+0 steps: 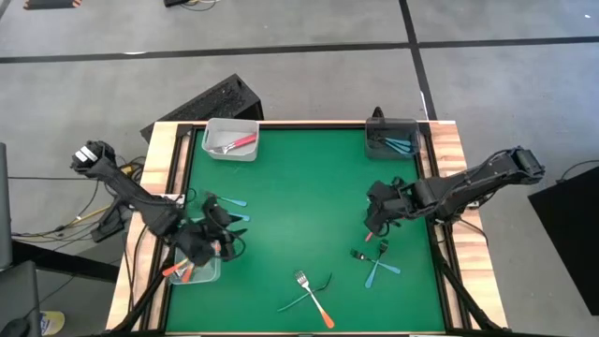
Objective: Sort silverware by color (type)
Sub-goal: Put the pink fork into the white bin
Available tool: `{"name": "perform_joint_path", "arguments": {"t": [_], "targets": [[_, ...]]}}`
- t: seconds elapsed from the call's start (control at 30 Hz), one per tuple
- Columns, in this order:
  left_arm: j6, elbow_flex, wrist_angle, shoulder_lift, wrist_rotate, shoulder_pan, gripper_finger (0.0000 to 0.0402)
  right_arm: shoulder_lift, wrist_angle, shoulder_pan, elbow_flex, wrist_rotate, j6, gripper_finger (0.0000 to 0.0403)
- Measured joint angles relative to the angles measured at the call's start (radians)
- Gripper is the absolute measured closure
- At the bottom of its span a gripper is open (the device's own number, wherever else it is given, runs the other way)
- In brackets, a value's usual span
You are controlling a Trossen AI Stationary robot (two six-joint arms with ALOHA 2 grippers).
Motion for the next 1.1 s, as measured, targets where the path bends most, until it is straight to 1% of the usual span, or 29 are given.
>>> {"name": "perform_joint_path", "arguments": {"t": [0.1,0.17,0.27,0.33,0.4,0.47,0.53,0.63,0.8,0.93,1.0,1.1], "targets": [[0.163,-0.085,0.220,0.000,0.059,0.076,0.0232,0.000,-0.126,0.021,0.000,-0.072,0.060,0.0133],[0.250,-0.131,0.352,0.000,0.094,0.122,0.0232,0.000,-0.168,0.031,-0.003,-0.095,0.074,0.0133],[0.350,-0.179,0.507,0.000,0.129,0.182,0.0232,0.000,-0.138,0.035,-0.039,-0.147,0.077,0.0133],[0.385,-0.193,0.552,0.000,0.132,0.209,0.0232,0.000,-0.079,0.027,-0.083,-0.182,0.088,0.0133],[0.403,-0.197,0.567,0.000,0.127,0.234,0.0232,0.000,0.001,0.012,-0.133,-0.199,0.116,0.0133],[0.409,-0.197,0.570,0.000,0.114,0.253,0.0232,0.000,0.064,-0.006,-0.178,-0.196,0.187,0.0133],[0.408,-0.197,0.572,0.000,0.096,0.268,0.0232,0.000,0.097,-0.021,-0.213,-0.158,0.276,0.0133],[0.405,-0.197,0.573,0.000,0.095,0.283,0.0232,0.000,0.101,-0.032,-0.233,-0.106,0.402,0.0133],[0.405,-0.197,0.572,0.000,0.095,0.288,0.0232,0.000,0.111,-0.033,-0.240,-0.112,0.554,0.0133],[0.404,-0.197,0.571,0.000,0.098,0.288,0.0232,0.000,0.109,-0.019,-0.240,-0.125,0.628,0.0134],[0.403,-0.197,0.568,0.001,0.099,0.288,0.0232,0.000,0.112,-0.008,-0.243,-0.125,0.661,0.0142],[0.402,-0.197,0.568,0.009,0.099,0.288,0.0232,0.000,0.140,0.005,-0.263,-0.130,0.712,0.0164]]}}
